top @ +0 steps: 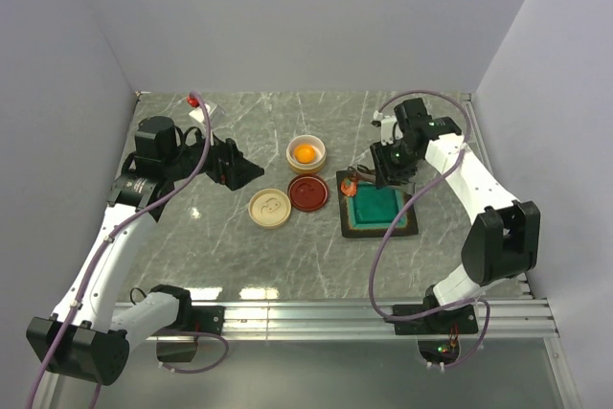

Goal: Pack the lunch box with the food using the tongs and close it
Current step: Pick up the food using the clamp

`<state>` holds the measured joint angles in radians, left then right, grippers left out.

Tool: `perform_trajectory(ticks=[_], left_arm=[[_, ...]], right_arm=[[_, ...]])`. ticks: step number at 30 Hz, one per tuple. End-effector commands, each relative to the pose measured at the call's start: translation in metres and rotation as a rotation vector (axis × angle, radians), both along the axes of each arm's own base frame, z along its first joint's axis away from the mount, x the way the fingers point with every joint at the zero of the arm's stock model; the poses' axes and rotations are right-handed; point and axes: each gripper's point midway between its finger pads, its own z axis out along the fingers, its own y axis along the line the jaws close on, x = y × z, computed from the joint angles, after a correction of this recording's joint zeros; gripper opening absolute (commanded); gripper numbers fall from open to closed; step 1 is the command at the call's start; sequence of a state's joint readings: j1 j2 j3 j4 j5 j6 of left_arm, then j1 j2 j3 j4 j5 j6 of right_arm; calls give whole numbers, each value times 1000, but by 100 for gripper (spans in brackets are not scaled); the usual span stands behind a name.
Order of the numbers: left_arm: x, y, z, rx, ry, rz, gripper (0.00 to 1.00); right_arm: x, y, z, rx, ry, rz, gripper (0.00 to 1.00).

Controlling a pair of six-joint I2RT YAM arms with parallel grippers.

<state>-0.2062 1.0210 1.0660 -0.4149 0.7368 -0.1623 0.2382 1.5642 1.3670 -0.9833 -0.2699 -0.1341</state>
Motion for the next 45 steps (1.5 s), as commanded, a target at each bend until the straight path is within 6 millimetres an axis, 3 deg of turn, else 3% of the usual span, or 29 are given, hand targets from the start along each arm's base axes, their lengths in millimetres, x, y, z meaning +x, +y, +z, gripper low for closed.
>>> perform_trajectory(ticks=[1,10,21,33,38,45], left_arm=[[0,0,11,-19,-47,-6,100],[0,0,15,-19,-58,-6,99],[0,-1,15,-19,-53,-9,99],[2,-2,14,-26,-46,-13,99],[2,-2,14,-23,-48,-12,99],[3,-2,14,-23,-48,-11,99]], right_arm=[[4,4,-7,-8,-11,1,47],[-4,6,-15,-13,18,9,44],[-6,-10,-13,-93,-16,2,44],[-10,0,-14,-61,2,26,46],[-5,10,-11,-37,5,41,38],[2,9,-1,-46,-27,47,25]])
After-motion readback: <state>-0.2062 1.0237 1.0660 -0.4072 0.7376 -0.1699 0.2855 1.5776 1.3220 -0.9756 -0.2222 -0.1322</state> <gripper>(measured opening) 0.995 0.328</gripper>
